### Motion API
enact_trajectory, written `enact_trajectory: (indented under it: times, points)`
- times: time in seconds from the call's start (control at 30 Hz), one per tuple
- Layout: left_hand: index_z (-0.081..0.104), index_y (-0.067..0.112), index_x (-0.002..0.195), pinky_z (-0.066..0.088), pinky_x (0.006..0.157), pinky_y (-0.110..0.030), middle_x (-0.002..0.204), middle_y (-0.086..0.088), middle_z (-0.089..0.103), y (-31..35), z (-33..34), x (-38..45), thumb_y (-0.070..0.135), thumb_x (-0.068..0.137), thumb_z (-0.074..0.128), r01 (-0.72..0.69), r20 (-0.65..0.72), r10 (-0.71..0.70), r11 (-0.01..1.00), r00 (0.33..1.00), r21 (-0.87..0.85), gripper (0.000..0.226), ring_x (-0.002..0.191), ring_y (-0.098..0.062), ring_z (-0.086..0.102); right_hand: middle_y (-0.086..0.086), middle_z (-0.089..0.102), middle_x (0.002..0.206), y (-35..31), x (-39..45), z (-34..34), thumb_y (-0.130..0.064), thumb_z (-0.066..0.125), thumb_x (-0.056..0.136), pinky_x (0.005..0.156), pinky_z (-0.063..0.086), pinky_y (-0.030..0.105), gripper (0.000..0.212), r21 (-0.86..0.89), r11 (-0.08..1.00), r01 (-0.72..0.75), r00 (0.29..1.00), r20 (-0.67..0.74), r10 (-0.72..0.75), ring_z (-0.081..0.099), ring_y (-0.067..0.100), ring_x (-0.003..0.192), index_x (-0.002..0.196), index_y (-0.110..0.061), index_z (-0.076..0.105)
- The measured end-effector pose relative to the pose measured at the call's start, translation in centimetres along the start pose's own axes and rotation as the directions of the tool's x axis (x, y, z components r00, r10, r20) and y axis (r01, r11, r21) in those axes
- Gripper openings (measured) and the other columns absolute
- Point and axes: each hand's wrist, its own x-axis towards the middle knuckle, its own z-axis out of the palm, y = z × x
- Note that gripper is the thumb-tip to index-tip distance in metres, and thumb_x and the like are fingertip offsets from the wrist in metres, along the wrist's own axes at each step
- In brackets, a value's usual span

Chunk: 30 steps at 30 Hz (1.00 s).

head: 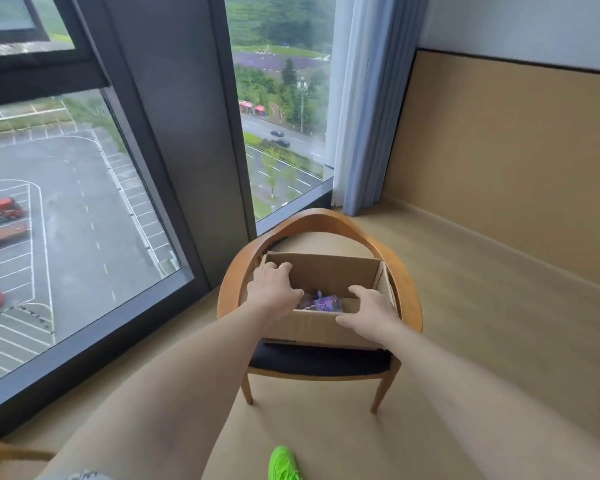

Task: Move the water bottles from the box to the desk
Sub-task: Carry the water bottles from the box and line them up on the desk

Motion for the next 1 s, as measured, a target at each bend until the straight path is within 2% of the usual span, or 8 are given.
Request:
enact_trajectory:
  times: [0.13,0.27,0.43,0.63,0.8,0.87,0.93,1.0]
  points:
    - [0.040,0.025,0.151,0.043,0.107,-0.048,0.151,-0.009,0.043,-0.8,0.0,8.7,0.044,0.091,0.063,0.013,0.083,-0.015,1.000,0.996,0.024,0.067,0.137,-0.032,0.036,0.004,0.048,0.149,-0.4,8.2,-0.9,-0.043,0.076,0.081,0.102,0.050,0.045,0.079,-0.007,0.995,-0.099,0.995,0.028,0.099,0.046,0.028,0.134,0.150,-0.028,0.039]
    - [0.046,0.025,0.146,0.047,0.103,-0.047,0.145,-0.009,0.049,-1.7,0.8,15.7,0.044,0.088,0.066,0.017,0.109,-0.020,0.999,0.994,0.032,0.064,0.131,-0.032,0.042,0.005,0.049,0.148,-1.0,14.9,0.1,-0.040,0.076,0.082,0.103,0.049,0.044,0.077,-0.018,0.992,-0.123,0.989,0.080,0.124,0.048,0.027,0.133,0.149,-0.026,0.040]
    - [0.042,0.022,0.150,0.040,0.113,-0.047,0.152,-0.010,0.044,-2.7,4.9,21.5,0.044,0.089,0.067,0.062,0.200,-0.063,0.998,0.978,0.009,0.070,0.144,-0.032,0.033,0.003,0.055,0.139,-0.3,21.8,2.8,-0.043,0.074,0.081,0.099,0.051,0.042,0.075,-0.115,0.986,-0.117,0.971,0.194,0.138,0.053,0.025,0.125,0.147,-0.026,0.042]
    - [0.050,0.019,0.141,0.042,0.106,-0.042,0.135,-0.009,0.053,-5.2,11.3,26.3,0.040,0.087,0.066,0.166,0.310,-0.172,0.985,0.935,0.046,0.060,0.127,-0.032,0.047,0.007,0.059,0.132,0.8,30.6,9.4,-0.047,0.073,0.079,0.097,0.048,0.039,0.067,-0.249,0.968,0.034,0.900,0.430,0.078,0.054,0.032,0.124,0.138,-0.025,0.049]
    - [0.051,0.016,0.137,0.043,0.105,-0.047,0.127,-0.013,0.053,-6.5,16.8,31.0,0.037,0.084,0.071,0.202,0.418,-0.217,0.976,0.882,0.081,0.061,0.124,-0.037,0.046,0.007,0.052,0.135,3.7,34.5,15.4,-0.046,0.073,0.080,0.107,0.040,0.042,0.063,-0.312,0.935,0.165,0.868,0.497,0.012,0.042,0.031,0.132,0.133,-0.022,0.050]
    - [0.053,0.014,0.132,0.043,0.104,-0.047,0.125,-0.013,0.053,-6.8,19.2,32.3,0.033,0.082,0.072,0.198,0.434,-0.214,0.977,0.875,0.084,0.057,0.123,-0.037,0.046,0.007,0.049,0.138,4.9,35.7,16.8,-0.039,0.072,0.082,0.112,0.033,0.046,0.061,-0.368,0.896,0.250,0.863,0.504,-0.034,0.035,0.030,0.137,0.135,-0.020,0.049]
    - [0.053,0.014,0.126,0.041,0.105,-0.047,0.125,-0.012,0.053,-7.1,21.7,33.1,0.025,0.078,0.070,0.193,0.443,-0.220,0.975,0.869,0.106,0.053,0.123,-0.036,0.047,0.007,0.048,0.137,5.9,36.5,18.2,-0.024,0.066,0.083,0.116,0.024,0.052,0.053,-0.422,0.842,0.336,0.848,0.524,-0.075,0.031,0.030,0.139,0.133,-0.018,0.048]
    - [0.049,0.013,0.123,0.038,0.108,-0.048,0.127,-0.013,0.054,-7.8,24.0,33.8,0.018,0.072,0.068,0.222,0.461,-0.256,0.967,0.850,0.127,0.055,0.124,-0.036,0.047,0.010,0.047,0.135,6.5,37.3,19.8,-0.010,0.061,0.080,0.118,0.017,0.056,0.056,-0.444,0.800,0.403,0.833,0.540,-0.121,0.030,0.032,0.139,0.133,-0.017,0.046]
